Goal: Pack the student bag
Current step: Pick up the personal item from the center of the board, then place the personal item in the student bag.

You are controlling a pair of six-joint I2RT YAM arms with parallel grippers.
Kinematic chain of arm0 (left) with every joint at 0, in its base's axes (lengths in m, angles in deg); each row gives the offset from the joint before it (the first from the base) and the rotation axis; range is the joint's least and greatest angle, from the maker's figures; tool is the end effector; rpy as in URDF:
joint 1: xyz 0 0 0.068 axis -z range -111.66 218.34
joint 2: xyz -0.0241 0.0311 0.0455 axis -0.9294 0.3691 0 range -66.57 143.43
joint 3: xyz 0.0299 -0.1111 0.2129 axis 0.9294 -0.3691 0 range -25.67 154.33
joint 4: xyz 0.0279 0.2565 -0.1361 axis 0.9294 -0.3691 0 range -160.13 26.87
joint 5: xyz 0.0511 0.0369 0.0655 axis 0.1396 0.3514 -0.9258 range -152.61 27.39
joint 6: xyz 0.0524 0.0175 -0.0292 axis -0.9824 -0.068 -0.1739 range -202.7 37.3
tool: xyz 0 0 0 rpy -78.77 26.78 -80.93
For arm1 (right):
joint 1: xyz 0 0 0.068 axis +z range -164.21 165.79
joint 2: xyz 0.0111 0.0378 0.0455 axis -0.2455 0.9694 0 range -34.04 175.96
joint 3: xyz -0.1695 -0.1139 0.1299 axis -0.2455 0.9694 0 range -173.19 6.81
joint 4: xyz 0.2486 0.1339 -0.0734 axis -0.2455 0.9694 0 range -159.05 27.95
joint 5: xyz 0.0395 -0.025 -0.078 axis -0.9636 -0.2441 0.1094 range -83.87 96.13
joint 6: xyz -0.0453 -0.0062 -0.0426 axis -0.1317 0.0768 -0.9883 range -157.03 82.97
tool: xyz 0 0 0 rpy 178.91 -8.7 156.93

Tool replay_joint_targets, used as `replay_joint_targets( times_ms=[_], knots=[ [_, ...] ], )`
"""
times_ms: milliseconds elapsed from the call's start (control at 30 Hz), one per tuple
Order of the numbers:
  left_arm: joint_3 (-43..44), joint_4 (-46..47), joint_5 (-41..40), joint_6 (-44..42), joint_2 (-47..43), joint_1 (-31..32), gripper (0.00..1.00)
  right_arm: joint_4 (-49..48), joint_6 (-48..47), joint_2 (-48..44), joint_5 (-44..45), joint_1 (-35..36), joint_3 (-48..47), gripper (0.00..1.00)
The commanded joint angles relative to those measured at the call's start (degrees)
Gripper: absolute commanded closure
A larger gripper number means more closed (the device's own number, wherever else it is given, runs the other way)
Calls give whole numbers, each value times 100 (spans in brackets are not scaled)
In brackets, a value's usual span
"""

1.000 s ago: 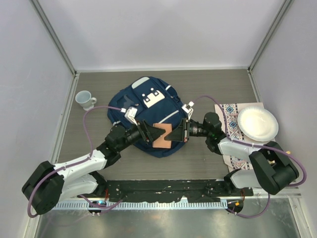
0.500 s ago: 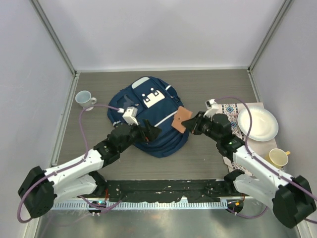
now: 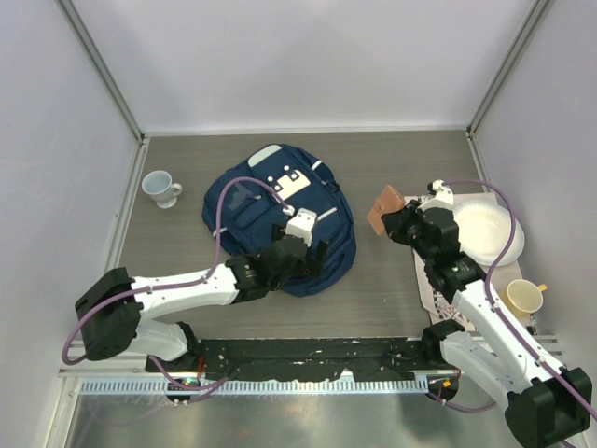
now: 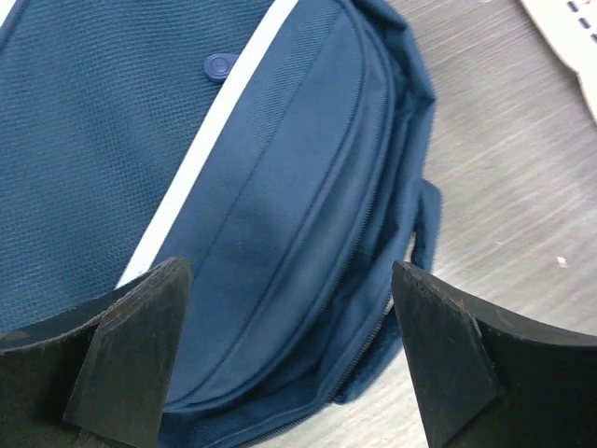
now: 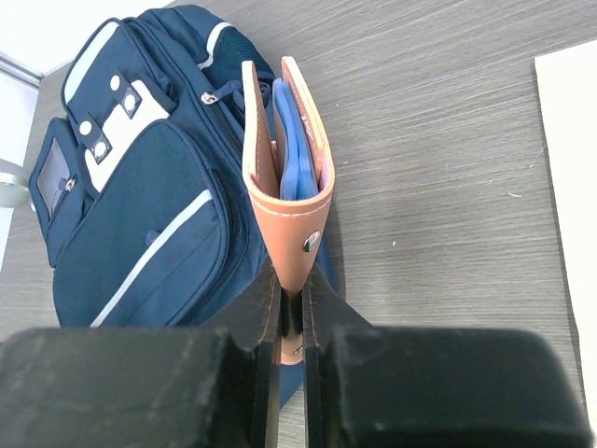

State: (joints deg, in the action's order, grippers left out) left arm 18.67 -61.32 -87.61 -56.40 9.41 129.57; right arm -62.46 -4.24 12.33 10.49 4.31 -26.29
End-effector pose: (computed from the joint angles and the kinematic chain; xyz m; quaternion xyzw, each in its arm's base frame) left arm 0.1778 -0.2820 0.1861 0.1501 0.8385 -0.2032 0.4828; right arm 0.2455 0.0784 0.2350 0.1233 0.8088 0.2205 0.5310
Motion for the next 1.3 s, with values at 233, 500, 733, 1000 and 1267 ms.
replay_joint_targets(
  times_ms=[233,500,733,1000,1267],
  knots=[
    [646,-163,-990,-1066,759,99,14,-184,8,-32,-190,-42,-21,98],
    [875,-295,-1122,-1048,1111,117,33,-220,7,-5,-251,-42,-3,98],
    [884,-312,-1140,-961,997,117,67,-228,16,-14,-330,-42,6,98],
    [1042,-741,-893,-829,655,117,99,-228,349,241,-998,-59,-47,98],
    [1595,-1542,-849,-680,259,64,100,-342,1369,347,-1858,-77,93,98]
  ],
)
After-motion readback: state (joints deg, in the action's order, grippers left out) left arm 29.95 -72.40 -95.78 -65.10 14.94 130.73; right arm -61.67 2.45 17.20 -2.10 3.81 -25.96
